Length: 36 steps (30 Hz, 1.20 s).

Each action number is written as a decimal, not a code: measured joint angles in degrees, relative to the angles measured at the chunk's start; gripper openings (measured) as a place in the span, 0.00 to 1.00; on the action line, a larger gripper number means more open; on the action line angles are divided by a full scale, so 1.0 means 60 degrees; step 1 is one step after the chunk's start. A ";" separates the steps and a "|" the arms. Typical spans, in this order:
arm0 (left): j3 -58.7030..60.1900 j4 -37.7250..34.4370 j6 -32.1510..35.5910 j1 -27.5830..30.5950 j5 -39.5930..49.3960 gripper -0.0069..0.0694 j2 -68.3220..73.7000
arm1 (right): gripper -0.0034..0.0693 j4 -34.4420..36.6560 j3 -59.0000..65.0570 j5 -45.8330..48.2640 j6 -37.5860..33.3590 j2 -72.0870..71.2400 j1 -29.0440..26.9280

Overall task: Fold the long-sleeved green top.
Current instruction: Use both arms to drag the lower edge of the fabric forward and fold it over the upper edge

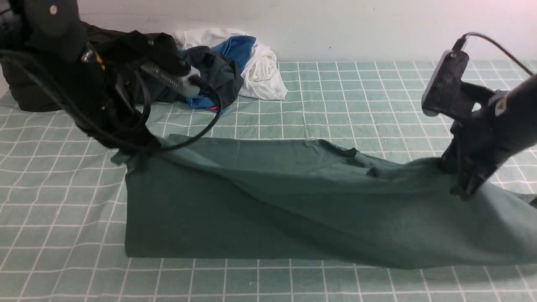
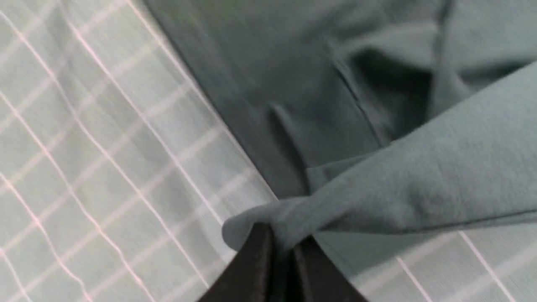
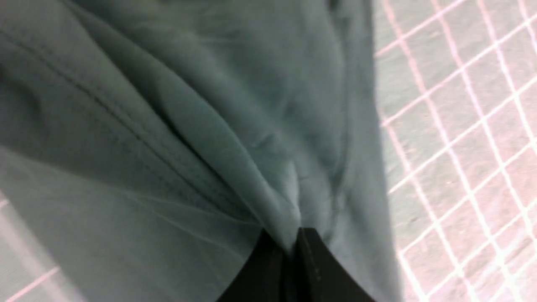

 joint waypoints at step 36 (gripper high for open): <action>-0.5371 0.1674 -0.2915 0.0021 0.0750 0.64 0.4008 | 0.54 -0.2682 -0.3393 -0.0347 0.7417 0.2031 -0.0687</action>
